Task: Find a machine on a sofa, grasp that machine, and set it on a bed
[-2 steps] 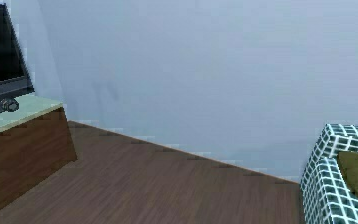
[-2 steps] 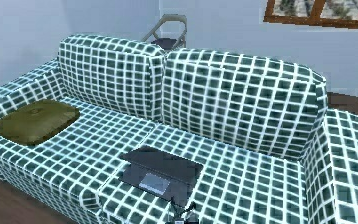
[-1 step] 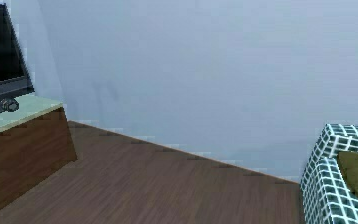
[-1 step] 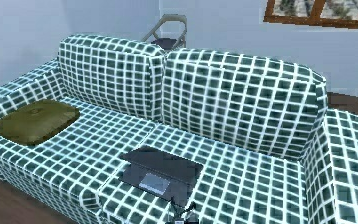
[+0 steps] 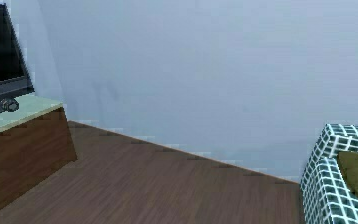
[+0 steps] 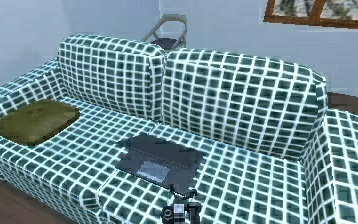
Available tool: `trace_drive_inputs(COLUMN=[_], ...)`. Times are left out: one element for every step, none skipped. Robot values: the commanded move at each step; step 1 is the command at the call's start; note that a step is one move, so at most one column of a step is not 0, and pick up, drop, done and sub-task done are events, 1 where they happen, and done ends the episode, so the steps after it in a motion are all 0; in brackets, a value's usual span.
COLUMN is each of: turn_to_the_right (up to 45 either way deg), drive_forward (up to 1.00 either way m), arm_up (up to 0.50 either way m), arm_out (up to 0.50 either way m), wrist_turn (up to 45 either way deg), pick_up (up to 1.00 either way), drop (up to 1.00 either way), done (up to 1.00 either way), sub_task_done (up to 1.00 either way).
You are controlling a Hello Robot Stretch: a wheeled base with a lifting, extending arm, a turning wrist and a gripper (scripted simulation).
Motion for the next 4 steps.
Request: trace_drive_inputs(turn_to_the_right=[0.0, 0.0, 0.0, 0.0], drive_forward=[0.0, 0.0, 0.0, 0.0], arm_up=[0.48, 0.0, 0.0, 0.0], arm_out=[0.0, 0.0, 0.0, 0.0], wrist_turn=[0.0, -45.0, -45.0, -45.0], pick_up=[0.0, 0.0, 0.0, 0.0], drop=[0.0, 0.0, 0.0, 0.0], done=[0.0, 0.0, 0.0, 0.0], sub_task_done=[0.0, 0.0, 0.0, 0.0])
